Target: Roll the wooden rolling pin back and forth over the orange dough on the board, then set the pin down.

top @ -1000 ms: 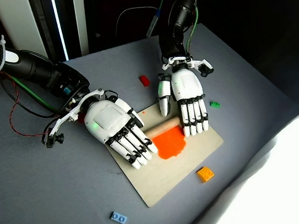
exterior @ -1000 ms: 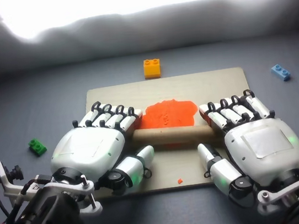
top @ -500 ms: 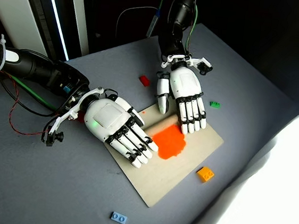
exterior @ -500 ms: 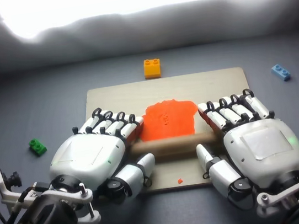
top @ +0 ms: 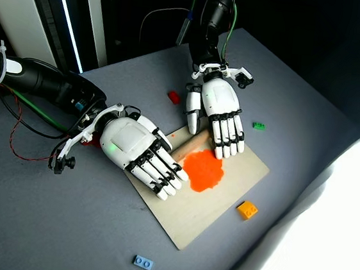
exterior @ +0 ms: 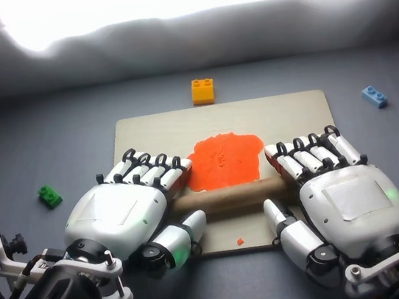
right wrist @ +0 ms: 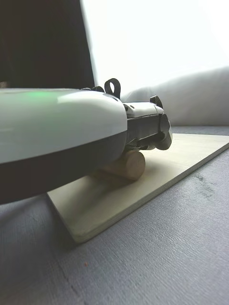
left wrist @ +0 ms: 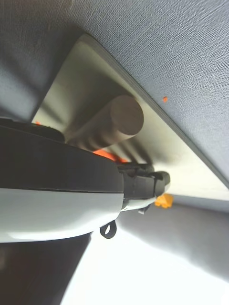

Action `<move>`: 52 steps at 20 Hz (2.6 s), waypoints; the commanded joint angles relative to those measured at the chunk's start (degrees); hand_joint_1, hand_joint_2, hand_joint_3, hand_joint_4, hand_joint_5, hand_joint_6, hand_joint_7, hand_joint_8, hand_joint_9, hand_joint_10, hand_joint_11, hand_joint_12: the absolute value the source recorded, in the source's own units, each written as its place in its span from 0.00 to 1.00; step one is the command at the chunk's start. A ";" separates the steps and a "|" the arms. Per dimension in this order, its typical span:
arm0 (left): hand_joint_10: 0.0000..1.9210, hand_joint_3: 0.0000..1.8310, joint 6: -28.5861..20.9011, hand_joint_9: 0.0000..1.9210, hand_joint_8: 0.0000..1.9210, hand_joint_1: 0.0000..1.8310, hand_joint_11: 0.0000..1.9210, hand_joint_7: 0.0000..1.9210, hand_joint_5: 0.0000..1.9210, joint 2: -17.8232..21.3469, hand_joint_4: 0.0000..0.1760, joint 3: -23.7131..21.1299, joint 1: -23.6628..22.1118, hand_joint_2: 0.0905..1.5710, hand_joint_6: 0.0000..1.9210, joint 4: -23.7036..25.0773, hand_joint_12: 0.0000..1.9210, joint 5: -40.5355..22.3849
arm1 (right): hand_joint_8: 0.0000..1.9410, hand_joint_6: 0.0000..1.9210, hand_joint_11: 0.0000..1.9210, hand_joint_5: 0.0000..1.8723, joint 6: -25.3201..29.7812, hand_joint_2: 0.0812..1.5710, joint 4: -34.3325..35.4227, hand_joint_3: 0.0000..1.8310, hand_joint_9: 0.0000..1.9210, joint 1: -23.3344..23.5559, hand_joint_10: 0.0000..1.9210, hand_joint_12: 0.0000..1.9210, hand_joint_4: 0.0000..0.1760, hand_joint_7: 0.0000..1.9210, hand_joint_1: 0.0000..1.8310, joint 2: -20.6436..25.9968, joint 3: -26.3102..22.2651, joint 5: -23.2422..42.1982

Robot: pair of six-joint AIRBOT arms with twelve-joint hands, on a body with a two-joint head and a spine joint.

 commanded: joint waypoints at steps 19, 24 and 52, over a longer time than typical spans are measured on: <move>0.00 0.03 -0.06 0.08 0.00 0.00 0.00 0.11 0.10 2.24 0.00 -0.04 -3.81 1.00 0.00 2.60 0.13 -4.22 | 0.00 0.00 0.00 0.17 -0.68 1.00 -6.35 0.06 0.16 2.49 0.00 0.37 0.00 0.19 0.00 0.66 0.03 8.50; 0.00 0.03 -0.01 0.08 0.00 0.00 0.00 0.11 0.10 3.83 0.00 -0.09 -7.08 1.00 0.00 2.57 0.12 -1.13 | 0.00 0.00 0.00 0.19 -0.54 1.00 -6.35 0.07 0.17 4.15 0.00 0.38 0.00 0.20 0.00 1.74 0.03 8.19; 0.44 0.00 10.45 0.31 0.27 0.06 0.13 0.38 0.40 19.60 0.00 -9.95 -28.40 0.96 0.03 2.59 0.77 31.02 | 0.38 0.40 0.16 0.41 19.61 0.90 -26.23 0.00 0.31 4.00 0.60 0.86 0.00 0.44 0.19 33.95 -10.37 -2.67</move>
